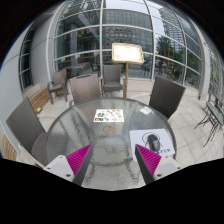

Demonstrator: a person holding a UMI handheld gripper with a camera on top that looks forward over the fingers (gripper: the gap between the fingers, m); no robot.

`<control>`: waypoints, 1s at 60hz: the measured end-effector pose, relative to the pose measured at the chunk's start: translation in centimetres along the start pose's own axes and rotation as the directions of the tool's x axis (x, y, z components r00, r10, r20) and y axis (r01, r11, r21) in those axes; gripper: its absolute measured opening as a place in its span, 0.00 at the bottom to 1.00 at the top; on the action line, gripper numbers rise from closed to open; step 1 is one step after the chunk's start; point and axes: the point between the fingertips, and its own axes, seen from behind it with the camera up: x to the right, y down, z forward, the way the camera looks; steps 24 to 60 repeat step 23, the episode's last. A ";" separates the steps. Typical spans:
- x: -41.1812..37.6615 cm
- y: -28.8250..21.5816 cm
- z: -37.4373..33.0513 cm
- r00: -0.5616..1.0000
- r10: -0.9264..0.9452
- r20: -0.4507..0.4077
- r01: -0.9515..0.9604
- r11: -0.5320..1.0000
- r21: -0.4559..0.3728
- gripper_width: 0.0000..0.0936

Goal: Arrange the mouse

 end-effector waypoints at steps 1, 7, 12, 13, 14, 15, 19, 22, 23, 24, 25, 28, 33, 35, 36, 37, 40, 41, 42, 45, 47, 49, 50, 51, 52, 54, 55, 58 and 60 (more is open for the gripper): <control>-0.2 0.3 -0.3 1.000 -0.002 -0.002 0.002 1.000 0.000 0.93; -1.3 0.8 -1.8 0.999 -0.032 -0.006 0.032 0.999 -0.001 0.93; -1.4 1.0 -2.9 0.998 -0.058 -0.023 0.058 0.998 0.006 0.93; -1.4 1.0 -3.1 0.998 -0.061 -0.025 0.061 0.998 0.008 0.93; -1.5 1.0 -3.3 0.998 -0.063 -0.026 0.063 0.998 0.009 0.93; -1.6 1.0 -3.5 0.998 -0.065 -0.026 0.065 0.998 0.010 0.93; -1.8 1.1 -3.7 0.998 -0.061 -0.021 0.062 0.998 0.011 0.93; -2.0 1.2 -3.9 0.998 -0.058 -0.016 0.058 0.998 0.011 0.93; -2.4 1.4 -4.1 0.998 -0.057 -0.017 0.057 0.998 0.012 0.93; -2.4 1.4 -4.1 0.998 -0.057 -0.017 0.057 0.998 0.012 0.93; -2.4 1.4 -4.1 0.998 -0.057 -0.017 0.057 0.998 0.012 0.93; -2.4 1.4 -4.1 0.998 -0.057 -0.017 0.057 0.998 0.012 0.93; -2.4 1.4 -4.1 0.998 -0.057 -0.017 0.057 0.998 0.012 0.93; -2.4 1.4 -4.1 0.998 -0.057 -0.017 0.057 0.998 0.012 0.93; -2.4 1.4 -4.1 0.998 -0.057 -0.017 0.057 0.998 0.012 0.93; -2.4 1.4 -4.1 0.998 -0.057 -0.017 0.057 0.998 0.012 0.93; -2.4 1.4 -4.1 0.998 -0.057 -0.017 0.057 0.998 0.012 0.93; -2.4 1.4 -4.1 0.998 -0.057 -0.017 0.057 0.998 0.012 0.93; -2.4 1.4 -4.1 0.998 -0.057 -0.017 0.057 0.998 0.012 0.93; -2.4 1.4 -4.1 0.998 -0.057 -0.017 0.057 0.998 0.012 0.93; -2.4 1.4 -4.1 0.998 -0.057 -0.017 0.057 0.998 0.012 0.93; -2.4 1.4 -4.1 0.998 -0.057 -0.017 0.057 0.998 0.012 0.93; -2.4 1.4 -4.1 0.998 -0.057 -0.017 0.057 0.998 0.012 0.93; -2.4 1.4 -4.1 0.998 -0.057 -0.017 0.057 0.998 0.012 0.93; -2.4 1.4 -4.1 0.998 -0.057 -0.017 0.057 0.998 0.012 0.93; -2.4 1.4 -4.1 0.998 -0.057 -0.017 0.057 0.998 0.012 0.93; -2.4 1.4 -4.1 0.998 -0.057 -0.017 0.057 0.998 0.012 0.93; -2.4 1.4 -4.1 0.998 -0.057 -0.017 0.057 0.998 0.012 0.93; -2.4 1.4 -4.1 0.998 -0.057 -0.017 0.057 0.998 0.012 0.93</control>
